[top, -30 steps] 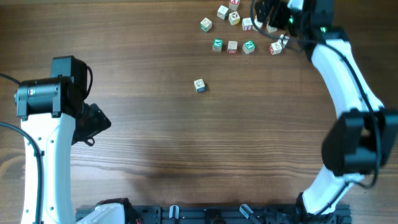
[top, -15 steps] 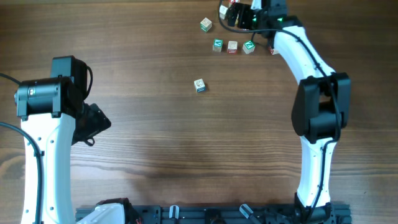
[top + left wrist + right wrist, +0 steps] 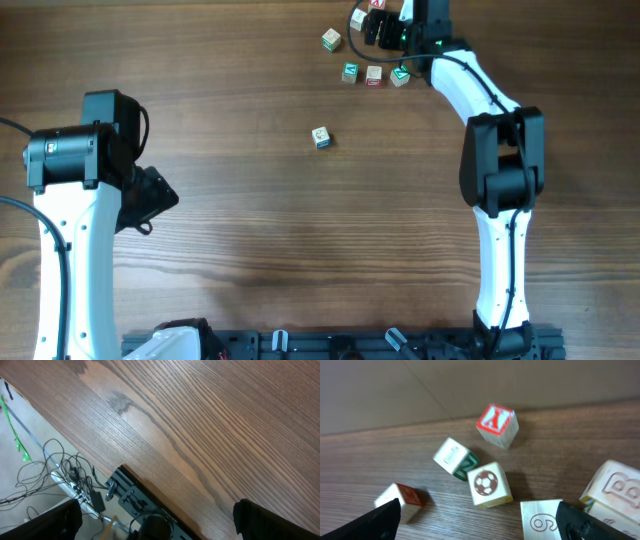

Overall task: Form a horizontal line
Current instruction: 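Lower the right gripper and grasp the block with the 6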

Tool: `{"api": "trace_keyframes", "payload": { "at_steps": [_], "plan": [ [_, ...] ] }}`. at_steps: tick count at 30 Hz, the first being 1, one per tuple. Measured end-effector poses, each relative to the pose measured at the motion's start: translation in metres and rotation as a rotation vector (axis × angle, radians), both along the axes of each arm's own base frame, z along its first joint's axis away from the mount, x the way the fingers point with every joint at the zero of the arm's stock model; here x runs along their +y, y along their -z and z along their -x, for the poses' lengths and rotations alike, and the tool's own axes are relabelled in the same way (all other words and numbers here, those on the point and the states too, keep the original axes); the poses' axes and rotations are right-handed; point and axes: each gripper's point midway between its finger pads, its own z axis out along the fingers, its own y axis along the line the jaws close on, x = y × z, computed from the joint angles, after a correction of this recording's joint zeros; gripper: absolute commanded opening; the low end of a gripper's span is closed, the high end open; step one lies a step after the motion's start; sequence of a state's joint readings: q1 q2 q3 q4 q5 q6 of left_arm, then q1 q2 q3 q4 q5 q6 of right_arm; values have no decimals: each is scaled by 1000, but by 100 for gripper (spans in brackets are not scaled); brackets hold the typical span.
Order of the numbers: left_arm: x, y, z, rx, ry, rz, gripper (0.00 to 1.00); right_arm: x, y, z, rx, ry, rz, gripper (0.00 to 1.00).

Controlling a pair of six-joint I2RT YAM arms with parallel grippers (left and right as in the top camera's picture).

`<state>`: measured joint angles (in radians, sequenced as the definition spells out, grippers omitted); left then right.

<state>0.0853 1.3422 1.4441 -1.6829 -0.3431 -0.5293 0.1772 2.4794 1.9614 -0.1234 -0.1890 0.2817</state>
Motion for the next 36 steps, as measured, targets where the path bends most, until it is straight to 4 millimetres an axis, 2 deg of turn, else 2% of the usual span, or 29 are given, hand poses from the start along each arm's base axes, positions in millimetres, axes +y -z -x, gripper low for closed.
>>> {"api": "trace_keyframes", "payload": {
  "at_steps": [2, 19, 28, 36],
  "plan": [
    [0, 0, 0, 0, 0, 0, 100, 0, 9, -2, -2, -2, 7, 98],
    [0, 0, 0, 0, 0, 0, 100, -8, 12, -9, -13, 29, 53, 97],
    [0, 0, 0, 0, 0, 0, 100, -7, 0, -17, -43, 29, 47, 97],
    [0, 0, 0, 0, 0, 0, 100, -7, 21, -14, -9, 19, 66, 87]
  ]
}}
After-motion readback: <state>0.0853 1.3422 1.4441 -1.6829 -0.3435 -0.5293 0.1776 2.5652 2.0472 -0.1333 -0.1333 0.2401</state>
